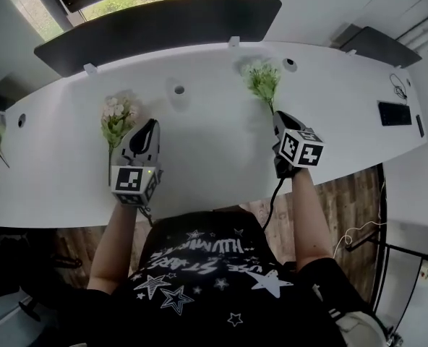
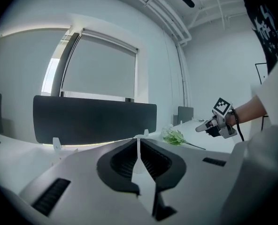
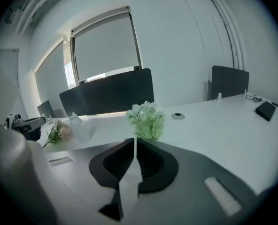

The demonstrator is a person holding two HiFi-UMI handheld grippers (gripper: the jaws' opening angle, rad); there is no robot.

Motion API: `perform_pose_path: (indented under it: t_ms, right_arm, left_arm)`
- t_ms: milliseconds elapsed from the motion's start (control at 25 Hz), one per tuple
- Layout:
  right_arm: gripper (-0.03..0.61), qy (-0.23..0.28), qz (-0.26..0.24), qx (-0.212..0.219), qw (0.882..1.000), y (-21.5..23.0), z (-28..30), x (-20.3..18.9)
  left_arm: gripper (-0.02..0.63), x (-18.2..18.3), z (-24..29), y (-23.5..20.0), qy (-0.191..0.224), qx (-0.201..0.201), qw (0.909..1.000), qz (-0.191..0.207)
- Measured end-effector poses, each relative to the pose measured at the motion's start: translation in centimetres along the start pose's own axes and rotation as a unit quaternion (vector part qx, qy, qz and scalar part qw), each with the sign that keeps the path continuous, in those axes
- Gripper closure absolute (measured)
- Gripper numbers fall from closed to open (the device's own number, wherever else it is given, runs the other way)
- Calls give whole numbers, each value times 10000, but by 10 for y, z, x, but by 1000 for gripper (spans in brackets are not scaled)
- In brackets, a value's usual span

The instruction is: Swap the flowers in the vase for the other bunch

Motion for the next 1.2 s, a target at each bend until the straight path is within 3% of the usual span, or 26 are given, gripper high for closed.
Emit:
perform_pose_path:
  t_ms: [120, 240, 440, 800, 1200]
  right_arm:
    - [517, -512, 104, 256, 9983, 28, 15, 4]
    - [421, -1174, 234, 579, 9911, 46, 35, 5]
    - [408, -2231, 331, 945, 9696, 53, 72, 3]
    - [416, -3321, -236, 1096, 9366, 53, 122, -11]
    - [518, -3637, -764, 1242, 9200, 38, 138, -19]
  left_arm:
    - [604, 3, 8, 9, -65, 186, 9997, 121]
    - [604, 2, 14, 18, -156, 322, 9993, 135]
    - [604, 3, 19, 27, -171, 600, 9980, 61]
    - [604, -10, 3, 37, -173, 1272, 9917, 28]
    - [604, -21, -18, 45, -180, 1606, 9867, -148]
Point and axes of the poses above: the fingertips, and each gripper's own axes: z forward along the fingers, y to its right, x out of its top, the point moved 5 cm from there along -z, backward along the fingers, and after that the axes turned 4 degrees about -x, right-handed, at the moved point
